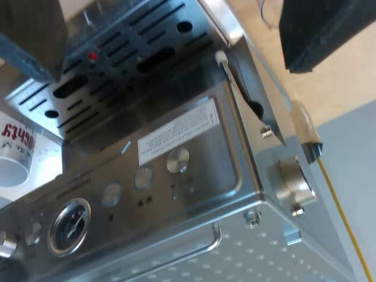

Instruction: Grind coffee beans and then tamp

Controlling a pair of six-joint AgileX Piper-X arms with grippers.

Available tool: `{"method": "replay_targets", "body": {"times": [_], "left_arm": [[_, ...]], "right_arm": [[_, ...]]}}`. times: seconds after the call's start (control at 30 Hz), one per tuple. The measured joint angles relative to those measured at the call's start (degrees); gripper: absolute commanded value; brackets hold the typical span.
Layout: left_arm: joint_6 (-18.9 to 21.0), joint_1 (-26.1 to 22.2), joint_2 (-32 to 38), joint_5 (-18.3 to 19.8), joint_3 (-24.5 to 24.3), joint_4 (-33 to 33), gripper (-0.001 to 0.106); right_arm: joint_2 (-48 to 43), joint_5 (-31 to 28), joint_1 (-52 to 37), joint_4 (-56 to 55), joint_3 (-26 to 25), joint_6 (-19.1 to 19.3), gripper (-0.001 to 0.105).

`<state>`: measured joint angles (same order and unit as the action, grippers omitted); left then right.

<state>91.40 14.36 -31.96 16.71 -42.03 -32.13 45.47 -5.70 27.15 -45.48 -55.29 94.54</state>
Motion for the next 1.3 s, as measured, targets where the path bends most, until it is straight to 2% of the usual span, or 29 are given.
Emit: {"method": "replay_targets", "body": {"times": [0.17, 0.23, 0.27, 0.3, 0.43, 0.6, 0.73, 1.07, 1.3], "left_arm": [[1.2, -4.2, 0.0, 0.0, 0.0, -0.8, 0.079], [1.5, -8.4, 0.0, 1.5, 0.0, -0.8, 0.079], [1.5, -8.7, 0.0, 1.9, 0.0, -0.8, 0.079], [2.0, -11.7, 0.0, 4.0, 0.0, -0.8, 0.079], [4.0, -14.7, 0.1, 5.9, -0.1, -1.4, 0.079], [4.2, -14.7, 2.2, 6.1, -0.1, -5.0, 0.079], [4.2, -14.7, 6.5, 6.1, -0.3, -6.3, 0.079], [4.2, -14.7, 15.8, 6.0, -0.2, -7.6, 0.079], [4.2, -14.7, 22.1, 6.0, -0.2, -8.7, 0.079]], "right_arm": [[-2.8, 1.2, -6.6, -1.0, 0.0, 2.6, 0.06], [-4.5, 1.6, -10.6, -1.2, 0.0, 3.6, 0.06], [-4.9, 1.6, -11.3, -1.3, 0.0, 3.7, 0.06], [-5.3, 1.7, -12.1, -1.5, 0.0, 3.8, 0.06], [-8.1, 4.7, -17.9, -4.3, 0.0, 6.4, 0.06], [-11.6, 5.7, -21.8, -7.5, 0.0, 8.0, 0.06], [-16.1, 6.1, -22.1, -8.5, 0.0, 9.6, 0.06], [-27.6, 5.7, -22.1, -10.4, 0.3, 9.8, 0.06], [-36.8, 3.2, -22.1, -10.6, 3.9, 9.8, 0.06]]}}
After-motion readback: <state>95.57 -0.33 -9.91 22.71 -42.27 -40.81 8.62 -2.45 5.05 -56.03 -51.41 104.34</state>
